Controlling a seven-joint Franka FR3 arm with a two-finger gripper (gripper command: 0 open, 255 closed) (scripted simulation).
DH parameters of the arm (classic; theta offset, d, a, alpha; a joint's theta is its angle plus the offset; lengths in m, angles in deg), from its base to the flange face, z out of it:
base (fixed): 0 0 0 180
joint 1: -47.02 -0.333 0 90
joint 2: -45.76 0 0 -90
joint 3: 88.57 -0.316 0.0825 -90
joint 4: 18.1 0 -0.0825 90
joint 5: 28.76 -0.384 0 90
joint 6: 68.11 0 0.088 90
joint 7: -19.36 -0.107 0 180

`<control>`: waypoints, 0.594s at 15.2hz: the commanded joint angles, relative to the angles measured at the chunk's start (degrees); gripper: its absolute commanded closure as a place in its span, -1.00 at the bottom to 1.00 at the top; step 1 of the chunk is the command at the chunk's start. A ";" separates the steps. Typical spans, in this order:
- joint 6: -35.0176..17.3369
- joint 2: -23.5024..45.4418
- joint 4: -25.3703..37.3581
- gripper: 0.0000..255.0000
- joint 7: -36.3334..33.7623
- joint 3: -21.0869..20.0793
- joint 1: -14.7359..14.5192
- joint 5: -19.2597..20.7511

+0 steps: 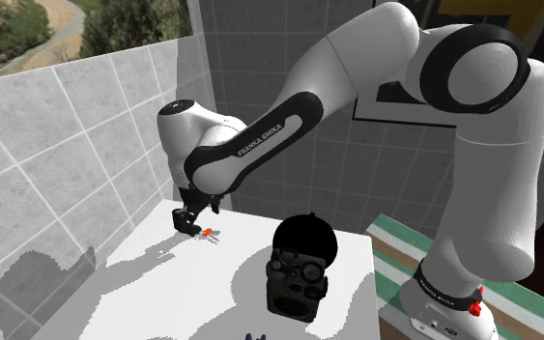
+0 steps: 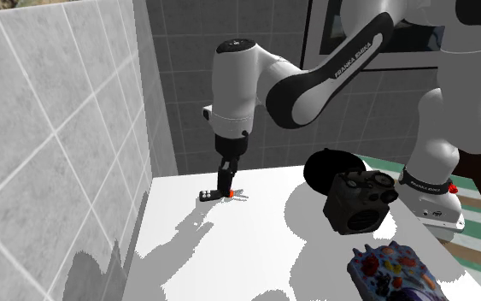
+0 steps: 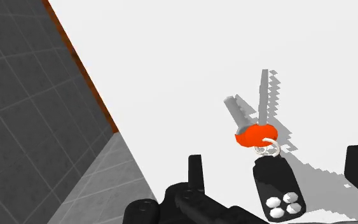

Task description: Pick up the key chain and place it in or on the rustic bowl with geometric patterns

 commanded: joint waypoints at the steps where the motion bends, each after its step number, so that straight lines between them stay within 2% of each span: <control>1: -1.19 0.93 -0.29 -1.00 -0.35 0.16 -0.17 0.51; 5: -3.37 2.54 -0.97 -1.00 -0.91 0.53 -0.37 1.38; 9: -3.37 2.54 -0.97 -1.00 -0.91 0.53 -0.37 1.38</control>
